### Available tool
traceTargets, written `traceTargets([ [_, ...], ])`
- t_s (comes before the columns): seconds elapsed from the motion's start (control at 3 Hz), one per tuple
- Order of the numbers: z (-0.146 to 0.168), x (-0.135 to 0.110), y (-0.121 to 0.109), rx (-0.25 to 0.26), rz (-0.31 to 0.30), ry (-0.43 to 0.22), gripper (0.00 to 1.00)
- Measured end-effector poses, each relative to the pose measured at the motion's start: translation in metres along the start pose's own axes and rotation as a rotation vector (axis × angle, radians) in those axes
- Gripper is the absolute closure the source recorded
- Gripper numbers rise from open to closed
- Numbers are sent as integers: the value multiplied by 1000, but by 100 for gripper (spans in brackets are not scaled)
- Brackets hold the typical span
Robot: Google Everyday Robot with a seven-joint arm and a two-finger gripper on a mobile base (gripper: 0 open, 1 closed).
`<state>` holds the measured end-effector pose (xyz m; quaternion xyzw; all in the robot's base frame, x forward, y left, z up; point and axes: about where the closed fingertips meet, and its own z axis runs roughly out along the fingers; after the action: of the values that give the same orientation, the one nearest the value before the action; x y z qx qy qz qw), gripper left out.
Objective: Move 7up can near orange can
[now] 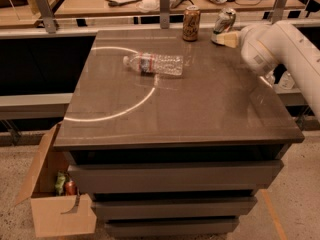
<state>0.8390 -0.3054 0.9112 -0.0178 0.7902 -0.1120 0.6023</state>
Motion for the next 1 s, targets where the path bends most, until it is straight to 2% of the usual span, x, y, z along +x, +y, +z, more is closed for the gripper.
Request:
traceTargets([
  [0.33, -24, 20, -31, -24, -35, -65, 0],
  [0.67, -36, 20, -57, -18, -44, -151, 0],
  [1.0, -39, 16, -63, -4, -79, -178, 0],
])
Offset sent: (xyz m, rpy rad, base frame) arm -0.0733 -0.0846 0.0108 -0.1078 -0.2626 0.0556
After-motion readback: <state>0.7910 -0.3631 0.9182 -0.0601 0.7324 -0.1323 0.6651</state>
